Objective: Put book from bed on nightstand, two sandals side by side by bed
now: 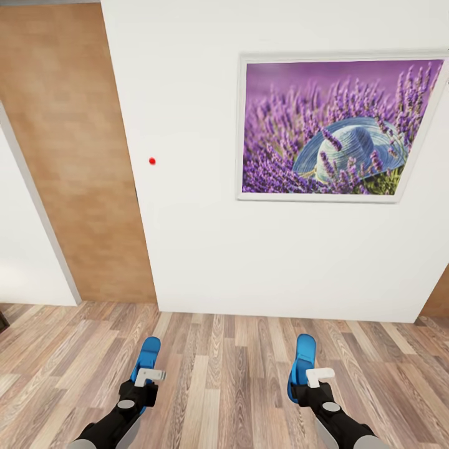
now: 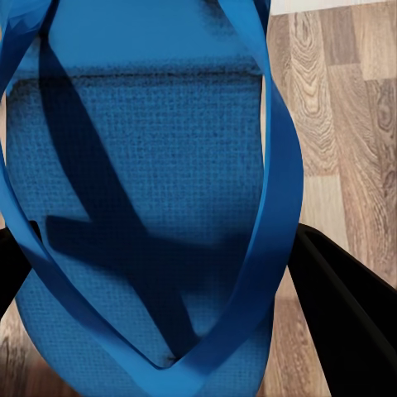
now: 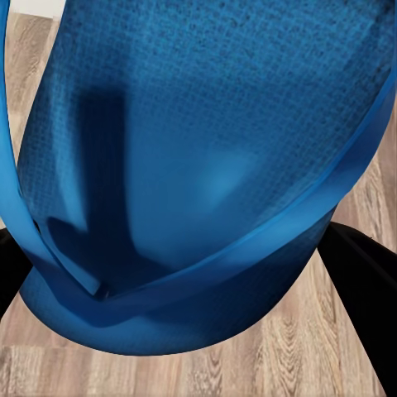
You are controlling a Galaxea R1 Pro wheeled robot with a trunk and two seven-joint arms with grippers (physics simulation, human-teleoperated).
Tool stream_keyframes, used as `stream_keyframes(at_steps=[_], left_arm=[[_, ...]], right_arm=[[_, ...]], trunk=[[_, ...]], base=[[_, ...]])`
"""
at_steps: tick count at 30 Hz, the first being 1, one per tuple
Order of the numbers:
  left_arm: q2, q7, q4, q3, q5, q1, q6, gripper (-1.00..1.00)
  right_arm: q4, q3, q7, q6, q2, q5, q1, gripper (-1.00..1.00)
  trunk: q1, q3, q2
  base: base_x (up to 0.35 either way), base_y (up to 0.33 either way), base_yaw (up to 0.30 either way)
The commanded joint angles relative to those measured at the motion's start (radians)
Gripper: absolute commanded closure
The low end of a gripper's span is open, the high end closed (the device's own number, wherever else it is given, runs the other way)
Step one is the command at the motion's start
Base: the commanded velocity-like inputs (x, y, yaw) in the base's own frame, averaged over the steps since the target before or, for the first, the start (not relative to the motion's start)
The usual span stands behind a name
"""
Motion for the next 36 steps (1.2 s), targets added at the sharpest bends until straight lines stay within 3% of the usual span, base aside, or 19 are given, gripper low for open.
stream_keyframes(at_steps=[1, 36], left_arm=[[0.001, 0.005, 0.000, -0.009, 0.011, -0.001, -0.003, 1.00], [0.001, 0.005, -0.002, -0.009, 0.011, 0.002, -0.008, 1.00]], right_arm=[[0.001, 0.007, -0.007, -0.002, 0.000, 0.003, -0.001, 1.00], [0.001, 0.007, -0.007, -0.002, 0.001, 0.003, -0.001, 1.00]], trunk=[[0.001, 0.000, -0.002], [0.001, 0.055, -0.002]], base=[[0.000, 0.000, 0.000], [0.000, 0.000, 0.000]])
